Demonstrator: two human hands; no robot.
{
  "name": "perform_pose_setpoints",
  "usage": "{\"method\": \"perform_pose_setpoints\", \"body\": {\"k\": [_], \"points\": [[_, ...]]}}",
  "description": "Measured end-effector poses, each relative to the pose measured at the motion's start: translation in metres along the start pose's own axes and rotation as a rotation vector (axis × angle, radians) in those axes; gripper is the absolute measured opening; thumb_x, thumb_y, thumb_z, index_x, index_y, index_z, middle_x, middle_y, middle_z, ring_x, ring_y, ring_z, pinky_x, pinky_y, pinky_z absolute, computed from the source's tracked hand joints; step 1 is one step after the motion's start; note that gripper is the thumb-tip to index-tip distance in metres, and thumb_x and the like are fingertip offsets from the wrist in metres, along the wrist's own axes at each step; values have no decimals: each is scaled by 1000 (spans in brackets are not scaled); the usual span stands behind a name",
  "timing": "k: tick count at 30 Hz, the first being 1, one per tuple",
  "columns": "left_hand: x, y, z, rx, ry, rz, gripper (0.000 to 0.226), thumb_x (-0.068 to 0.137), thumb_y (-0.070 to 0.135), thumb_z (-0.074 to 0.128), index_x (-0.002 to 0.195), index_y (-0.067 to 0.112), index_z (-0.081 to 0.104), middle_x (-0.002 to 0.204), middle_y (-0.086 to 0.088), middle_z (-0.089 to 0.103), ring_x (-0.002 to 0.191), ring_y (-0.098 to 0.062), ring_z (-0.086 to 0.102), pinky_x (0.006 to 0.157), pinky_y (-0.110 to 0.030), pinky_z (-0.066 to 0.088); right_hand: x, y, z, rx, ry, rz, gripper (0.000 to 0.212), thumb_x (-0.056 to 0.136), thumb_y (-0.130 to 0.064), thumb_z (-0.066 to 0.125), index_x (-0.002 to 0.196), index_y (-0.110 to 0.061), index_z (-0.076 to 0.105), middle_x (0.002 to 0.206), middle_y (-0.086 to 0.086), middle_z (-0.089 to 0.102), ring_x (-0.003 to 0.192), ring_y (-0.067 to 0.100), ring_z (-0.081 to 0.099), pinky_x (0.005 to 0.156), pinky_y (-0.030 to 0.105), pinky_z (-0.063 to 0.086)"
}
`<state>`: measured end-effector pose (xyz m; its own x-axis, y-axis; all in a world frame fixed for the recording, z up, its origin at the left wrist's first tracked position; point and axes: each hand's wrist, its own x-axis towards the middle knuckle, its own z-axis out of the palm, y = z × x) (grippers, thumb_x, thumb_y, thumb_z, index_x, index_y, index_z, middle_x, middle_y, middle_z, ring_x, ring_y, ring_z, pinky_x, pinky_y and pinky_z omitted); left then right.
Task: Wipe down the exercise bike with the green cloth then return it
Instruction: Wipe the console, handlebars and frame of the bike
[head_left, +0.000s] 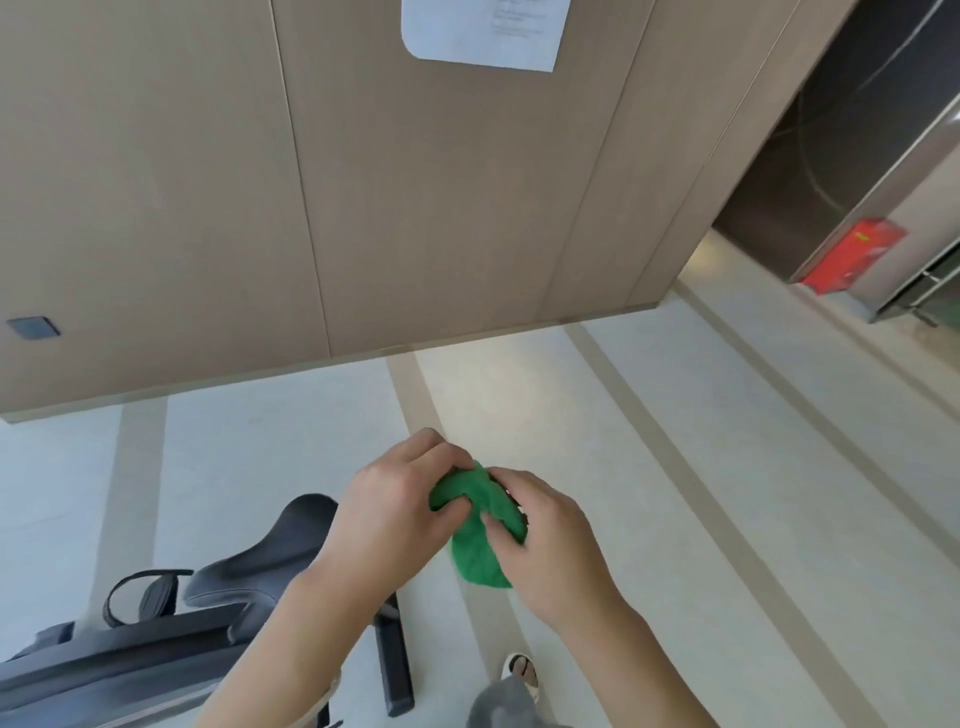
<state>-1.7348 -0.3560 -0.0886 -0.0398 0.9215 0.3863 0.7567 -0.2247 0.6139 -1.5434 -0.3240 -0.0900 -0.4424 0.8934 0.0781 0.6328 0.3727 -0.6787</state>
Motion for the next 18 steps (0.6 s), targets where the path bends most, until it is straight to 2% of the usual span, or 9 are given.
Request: {"method": "perform_pose_setpoints", "body": {"k": [3,6,8,11,15,18], "points": [[21,-8,8,37,-78,36,34,75,4,79,103,23,78,95,12,65,80,-8,58,57,-23,49,17,30,-18,-150,34,-34,44,95,-3,56,130,-28,69,118,-19,71,101,9,66,87,31,56],[43,-12,28,85,-138,41,34,77,2,81,105,22,79,97,9,66,85,-12,62,62,-15,43,45,63,-42,-190,0,-61,48,94,2,53,129,-26,69,120,-16,71,103,10,65,87,26,54],[62,-11,48,105,-158,23,33,78,3,80,105,21,78,97,9,65,86,-14,61,63,-16,41,67,85,-55,-179,-36,-79,46,95,2,53,128,-27,70,118,-18,71,101,8,65,85,24,53],[96,-7,78,116,-136,-34,29,80,6,80,104,22,77,95,11,62,83,-14,57,62,-25,49,101,122,-78,-118,-54,-85,38,97,-2,58,123,-25,70,113,-17,72,96,10,66,82,28,54],[142,-2,119,131,-127,-133,25,88,19,79,110,29,74,102,17,61,90,-9,61,66,-23,52,151,176,-118,-65,-30,-50,18,96,-12,69,106,-26,71,91,-17,70,78,9,61,72,31,53],[175,-3,145,159,-130,-204,30,91,29,78,120,33,71,112,20,62,98,-5,62,73,-23,52,187,210,-147,-56,-32,-3,15,92,-13,70,95,-28,70,82,-14,69,75,11,63,68,36,54]]}}
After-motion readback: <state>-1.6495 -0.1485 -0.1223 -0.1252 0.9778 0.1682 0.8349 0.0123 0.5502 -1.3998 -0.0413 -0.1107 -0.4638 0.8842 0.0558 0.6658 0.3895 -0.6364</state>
